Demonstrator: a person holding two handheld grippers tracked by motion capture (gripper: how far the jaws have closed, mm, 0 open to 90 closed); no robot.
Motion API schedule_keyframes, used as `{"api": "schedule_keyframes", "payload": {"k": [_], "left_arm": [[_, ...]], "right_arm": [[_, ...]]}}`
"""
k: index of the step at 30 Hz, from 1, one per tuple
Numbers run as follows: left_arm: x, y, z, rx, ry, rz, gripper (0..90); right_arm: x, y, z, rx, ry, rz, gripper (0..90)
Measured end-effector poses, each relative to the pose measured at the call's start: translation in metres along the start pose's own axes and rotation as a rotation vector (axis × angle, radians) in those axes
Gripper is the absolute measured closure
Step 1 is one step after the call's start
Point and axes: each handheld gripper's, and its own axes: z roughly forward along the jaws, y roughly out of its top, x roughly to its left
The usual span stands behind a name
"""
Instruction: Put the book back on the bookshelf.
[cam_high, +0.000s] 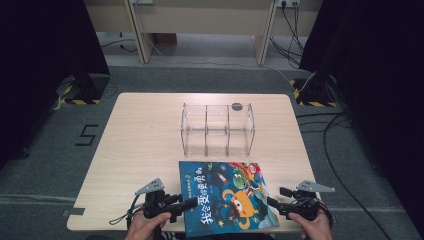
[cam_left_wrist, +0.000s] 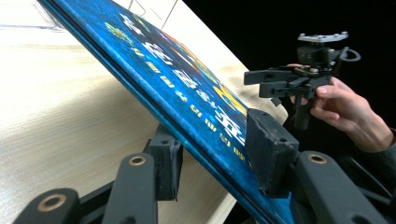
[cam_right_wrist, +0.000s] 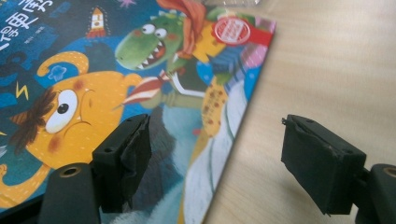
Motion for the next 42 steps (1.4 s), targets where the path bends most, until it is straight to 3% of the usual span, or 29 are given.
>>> {"api": "schedule_keyframes", "payload": {"k": [4,10,11,13,15,16,27,30,32,37,38,41,42], "left_arm": [[-0.003,0.001,-0.001,-0.002,0.008,-0.001,56.8],[-0.008,0.003,-0.002,-0.008,0.029,0.003,56.8],[-0.009,0.004,-0.003,-0.007,0.031,0.007,56.8],[-0.012,0.008,-0.004,-0.009,0.042,0.017,56.9],[-0.013,0.008,-0.004,-0.009,0.045,0.016,56.9],[-0.014,0.009,-0.004,-0.012,0.044,0.009,56.9],[-0.019,0.016,-0.002,-0.023,0.064,0.002,57.8],[-0.02,0.019,0.0,-0.032,0.07,-0.007,58.6],[-0.02,0.02,0.001,-0.037,0.076,-0.015,59.1],[-0.025,0.02,0.002,-0.054,0.072,-0.039,59.3],[-0.028,0.02,0.003,-0.059,0.071,-0.043,59.3],[-0.032,0.019,0.005,-0.069,0.067,-0.053,59.3],[-0.035,0.018,0.006,-0.076,0.066,-0.057,59.3]], "right_arm": [[0.022,0.001,-0.003,-0.04,-0.004,-0.054,24.1],[0.058,-0.005,-0.003,-0.043,0.023,-0.13,23.0],[0.058,-0.005,-0.003,-0.043,0.023,-0.13,23.0],[0.075,-0.007,-0.002,-0.047,0.042,-0.174,23.2],[0.08,-0.007,-0.001,-0.05,0.044,-0.19,23.2],[0.09,-0.009,-0.001,-0.054,0.047,-0.224,23.2],[0.123,-0.019,0.007,-0.04,0.066,-0.332,20.9],[0.131,-0.021,0.01,-0.022,0.059,-0.384,19.2],[0.137,-0.023,0.013,-0.02,0.047,-0.407,19.2],[0.146,-0.025,0.022,-0.007,-0.034,-0.468,18.4],[0.15,-0.025,0.025,-0.011,-0.075,-0.498,18.5],[0.153,-0.024,0.029,-0.019,-0.099,-0.527,17.6],[0.157,-0.024,0.032,-0.025,-0.134,-0.549,16.6]]}}
